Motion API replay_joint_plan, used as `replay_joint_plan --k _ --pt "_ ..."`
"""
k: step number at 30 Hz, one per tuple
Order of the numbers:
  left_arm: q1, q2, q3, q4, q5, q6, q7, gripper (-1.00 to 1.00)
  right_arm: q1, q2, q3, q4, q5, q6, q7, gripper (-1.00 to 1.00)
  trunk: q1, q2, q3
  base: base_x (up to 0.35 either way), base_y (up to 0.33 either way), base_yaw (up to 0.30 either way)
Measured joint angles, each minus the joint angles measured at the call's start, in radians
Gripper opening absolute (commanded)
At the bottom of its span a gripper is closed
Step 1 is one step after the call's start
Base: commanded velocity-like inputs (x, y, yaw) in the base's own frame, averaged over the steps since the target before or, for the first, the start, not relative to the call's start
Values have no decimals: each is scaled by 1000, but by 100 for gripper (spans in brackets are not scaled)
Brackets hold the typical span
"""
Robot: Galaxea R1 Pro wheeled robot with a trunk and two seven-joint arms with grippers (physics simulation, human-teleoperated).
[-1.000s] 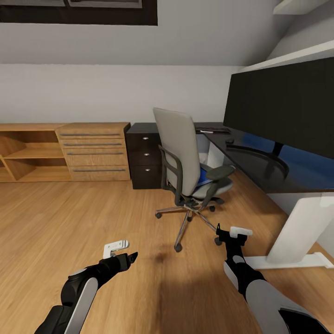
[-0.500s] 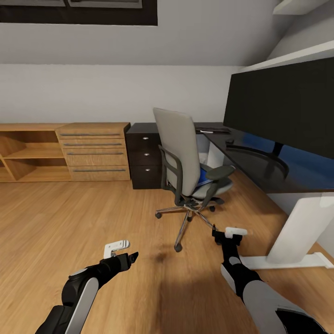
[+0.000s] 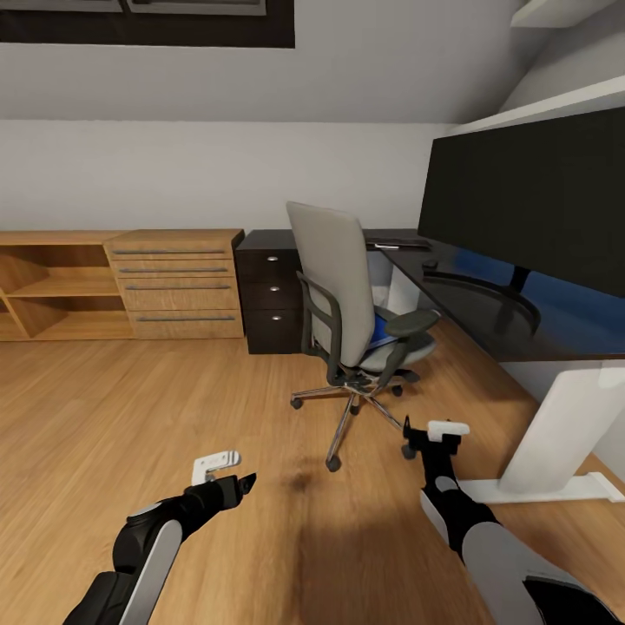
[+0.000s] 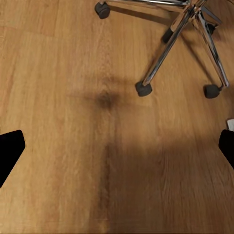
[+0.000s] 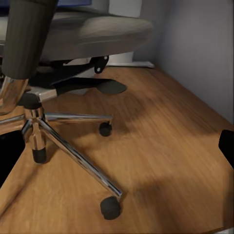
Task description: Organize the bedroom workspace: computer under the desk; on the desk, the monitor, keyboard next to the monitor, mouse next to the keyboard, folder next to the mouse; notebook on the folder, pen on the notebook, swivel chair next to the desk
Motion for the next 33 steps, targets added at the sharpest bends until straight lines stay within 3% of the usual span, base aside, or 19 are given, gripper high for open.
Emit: replay_joint_plan --k 3,6,11,16,25,33 --pt "0 6 0 0 1 -1 0 100 -10 1 0 -26 -2 49 -4 100 0 0 0 0 0 0" --pt "0 12 0 0 1 -2 -1 100 -55 -1 -1 -53 -2 161 -6 100 0 0 0 0 0 0" --pt "0 14 1 1 2 -2 -1 100 -87 -4 -5 -64 -3 239 -8 100 0 0 0 0 0 0" --pt "0 14 1 8 3 -3 -1 100 -94 -3 -7 -69 -3 249 -16 100 0 0 0 0 0 0" --pt "0 14 1 24 4 -3 -1 100 -96 1 -3 -82 -4 160 -63 100 0 0 0 0 0 -5" --pt "0 14 1 36 3 -3 -1 100 -94 1 -3 -83 -1 152 -65 100 0 0 0 15 0 -6"
